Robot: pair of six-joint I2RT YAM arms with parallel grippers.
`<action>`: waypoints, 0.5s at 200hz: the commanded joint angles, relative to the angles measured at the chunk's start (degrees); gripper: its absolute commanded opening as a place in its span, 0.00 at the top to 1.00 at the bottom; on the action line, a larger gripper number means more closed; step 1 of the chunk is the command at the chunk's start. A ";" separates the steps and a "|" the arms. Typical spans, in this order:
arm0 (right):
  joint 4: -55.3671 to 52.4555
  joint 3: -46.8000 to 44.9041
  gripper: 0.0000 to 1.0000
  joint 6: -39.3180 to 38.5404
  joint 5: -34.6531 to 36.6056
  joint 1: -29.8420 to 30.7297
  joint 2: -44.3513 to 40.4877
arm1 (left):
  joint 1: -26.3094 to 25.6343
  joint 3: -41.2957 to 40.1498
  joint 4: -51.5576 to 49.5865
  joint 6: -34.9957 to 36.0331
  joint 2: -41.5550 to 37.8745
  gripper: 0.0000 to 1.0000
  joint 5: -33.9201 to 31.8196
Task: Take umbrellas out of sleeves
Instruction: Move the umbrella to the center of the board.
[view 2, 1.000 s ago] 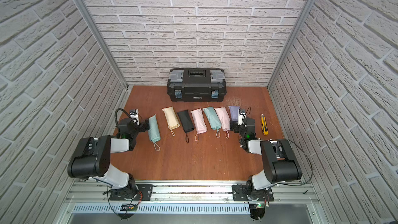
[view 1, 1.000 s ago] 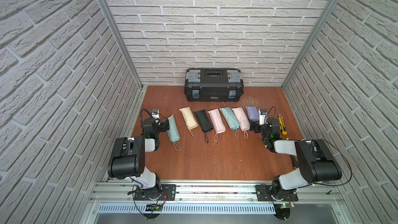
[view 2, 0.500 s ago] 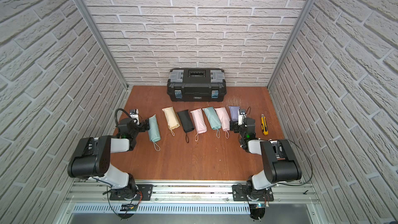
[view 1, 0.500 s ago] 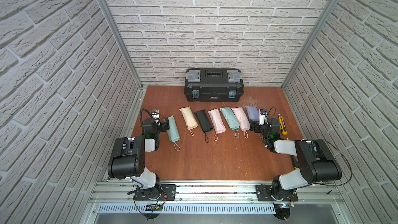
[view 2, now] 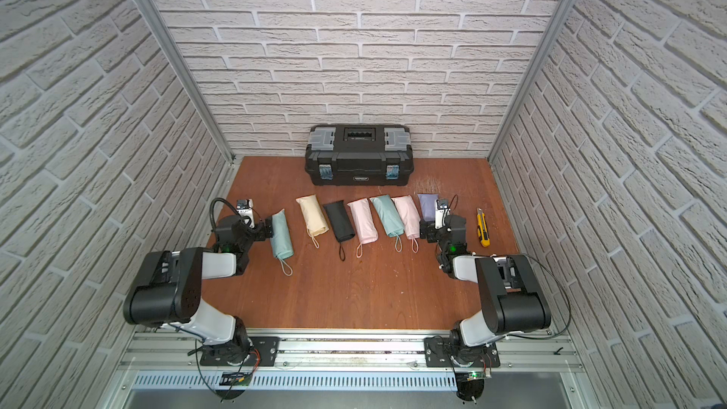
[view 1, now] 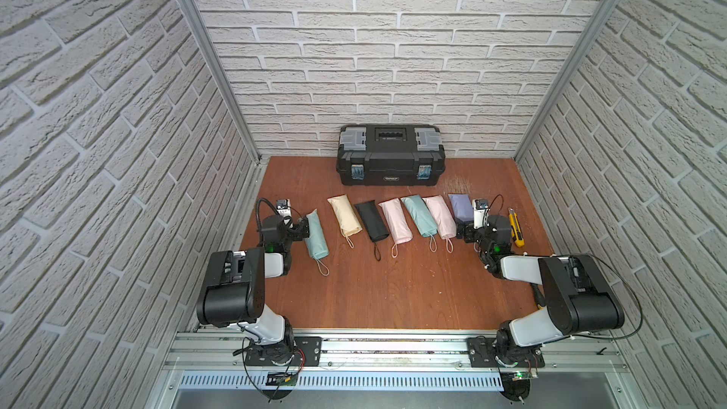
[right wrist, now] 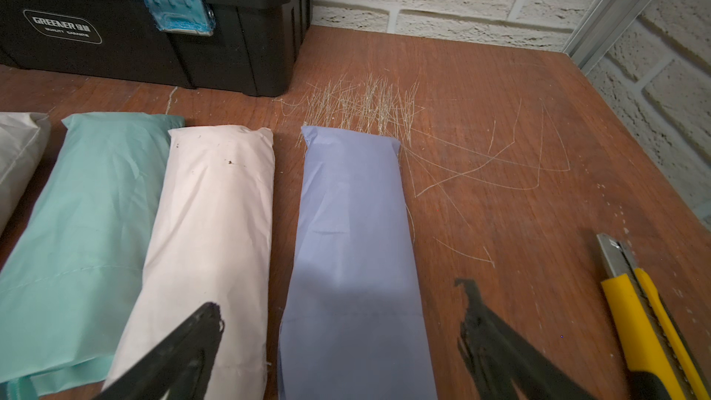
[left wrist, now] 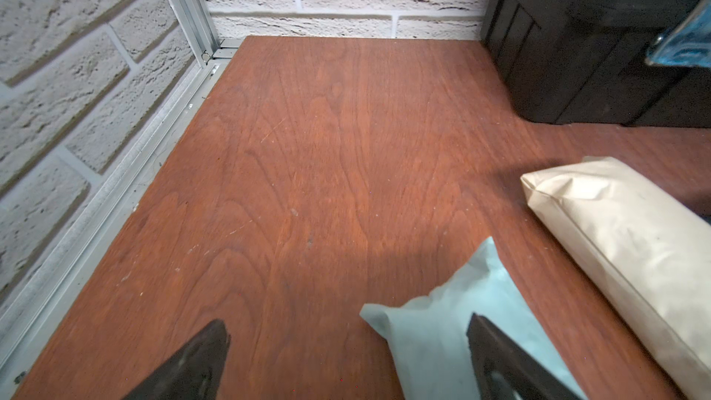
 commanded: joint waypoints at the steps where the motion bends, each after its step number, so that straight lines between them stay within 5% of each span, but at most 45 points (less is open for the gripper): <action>1: 1.09 0.87 0.01 0.00 -0.22 -0.10 -1.11 | -0.71 0.48 1.64 0.85 -0.71 0.02 -1.62; 65: 1.79 0.57 0.01 0.27 0.99 0.04 -2.34 | -2.91 -0.60 0.45 2.34 -4.66 0.02 -4.90; 100: -42.01 25.61 0.01 3.89 5.83 4.36 -6.43 | -16.79 4.26 -14.96 11.45 -16.87 0.02 -17.75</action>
